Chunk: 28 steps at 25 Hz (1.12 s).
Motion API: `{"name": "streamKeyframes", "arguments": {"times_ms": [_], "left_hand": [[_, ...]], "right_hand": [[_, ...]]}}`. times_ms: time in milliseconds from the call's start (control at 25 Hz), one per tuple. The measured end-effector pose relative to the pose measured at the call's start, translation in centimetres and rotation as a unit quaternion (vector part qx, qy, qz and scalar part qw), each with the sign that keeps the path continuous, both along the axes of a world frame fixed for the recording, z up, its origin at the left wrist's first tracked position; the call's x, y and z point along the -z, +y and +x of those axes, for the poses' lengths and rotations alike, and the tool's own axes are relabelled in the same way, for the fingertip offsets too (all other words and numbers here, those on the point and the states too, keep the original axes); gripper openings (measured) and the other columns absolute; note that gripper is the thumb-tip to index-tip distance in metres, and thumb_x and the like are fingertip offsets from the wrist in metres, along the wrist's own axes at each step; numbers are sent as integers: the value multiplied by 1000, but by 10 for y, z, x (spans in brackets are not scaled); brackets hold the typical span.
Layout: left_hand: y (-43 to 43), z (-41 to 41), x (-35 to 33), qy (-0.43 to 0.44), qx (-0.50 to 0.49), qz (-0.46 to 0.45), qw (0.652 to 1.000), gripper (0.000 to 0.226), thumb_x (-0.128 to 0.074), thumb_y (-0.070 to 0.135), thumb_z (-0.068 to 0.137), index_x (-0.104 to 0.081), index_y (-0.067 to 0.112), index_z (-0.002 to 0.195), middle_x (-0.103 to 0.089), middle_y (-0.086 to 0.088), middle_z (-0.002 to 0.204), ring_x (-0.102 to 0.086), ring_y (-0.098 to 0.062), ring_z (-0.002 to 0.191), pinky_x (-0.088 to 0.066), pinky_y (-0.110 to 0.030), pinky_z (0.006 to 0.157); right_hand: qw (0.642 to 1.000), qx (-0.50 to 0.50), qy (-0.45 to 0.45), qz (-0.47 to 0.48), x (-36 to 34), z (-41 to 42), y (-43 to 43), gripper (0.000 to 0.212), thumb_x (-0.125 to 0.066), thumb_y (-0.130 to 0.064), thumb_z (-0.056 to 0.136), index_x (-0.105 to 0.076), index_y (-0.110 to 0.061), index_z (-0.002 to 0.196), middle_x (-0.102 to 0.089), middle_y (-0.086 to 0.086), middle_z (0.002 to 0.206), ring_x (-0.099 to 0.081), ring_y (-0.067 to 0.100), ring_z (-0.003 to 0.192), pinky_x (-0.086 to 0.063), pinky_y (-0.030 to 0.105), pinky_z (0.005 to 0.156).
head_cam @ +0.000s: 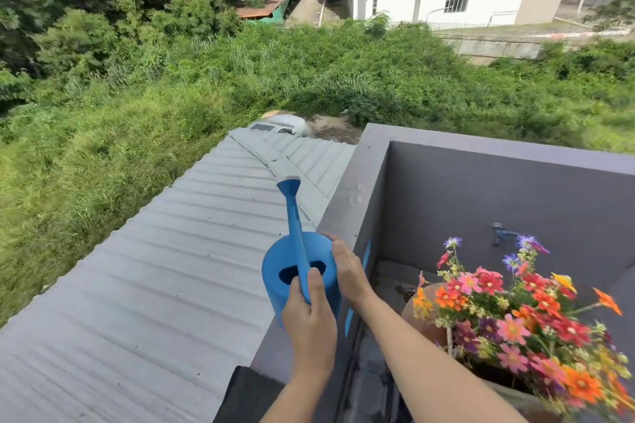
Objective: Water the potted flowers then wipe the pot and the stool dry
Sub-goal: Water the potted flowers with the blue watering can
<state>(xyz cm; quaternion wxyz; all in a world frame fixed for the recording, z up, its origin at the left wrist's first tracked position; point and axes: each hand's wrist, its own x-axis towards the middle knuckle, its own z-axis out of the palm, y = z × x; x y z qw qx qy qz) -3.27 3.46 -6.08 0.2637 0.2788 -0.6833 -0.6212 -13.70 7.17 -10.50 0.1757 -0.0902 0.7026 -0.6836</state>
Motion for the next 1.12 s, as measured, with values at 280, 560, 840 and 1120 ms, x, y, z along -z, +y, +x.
{"name": "streamKeyframes", "arguments": {"times_ms": [280,560,840,1120], "left_hand": [[-16,6,-14,-3,43,40,998,44,-50,35,95,-47,23,52,-36,6,48,-31,-18,50,-31,-34,52],[-28,18,-54,49,116,8,992,44,-60,36,88,-46,10,56,-29,5,42,-26,-13,37,-27,-25,46],[-17,36,-115,100,144,-74,982,41,-62,40,78,-51,10,53,-33,6,39,-28,-14,36,-26,-21,41],[-8,67,-150,117,143,-108,977,37,-67,34,74,-54,5,54,-35,7,37,-26,-11,34,-22,-18,37]], "right_hand": [[994,70,85,9,-12,24,16,56,-29,-47,92,-47,-20,138,-51,-6,140,-44,7,131,-33,34,114],[959,86,258,84,-43,48,50,79,-16,-67,90,-41,-14,142,-30,-13,150,-24,2,143,-17,13,115],[908,52,353,218,-98,85,91,87,-3,-66,85,-26,-13,150,-20,0,160,-8,10,148,-4,21,117],[864,-38,395,310,-126,136,123,87,-5,-64,87,-13,-8,153,-6,5,163,0,17,150,4,28,118]]}}
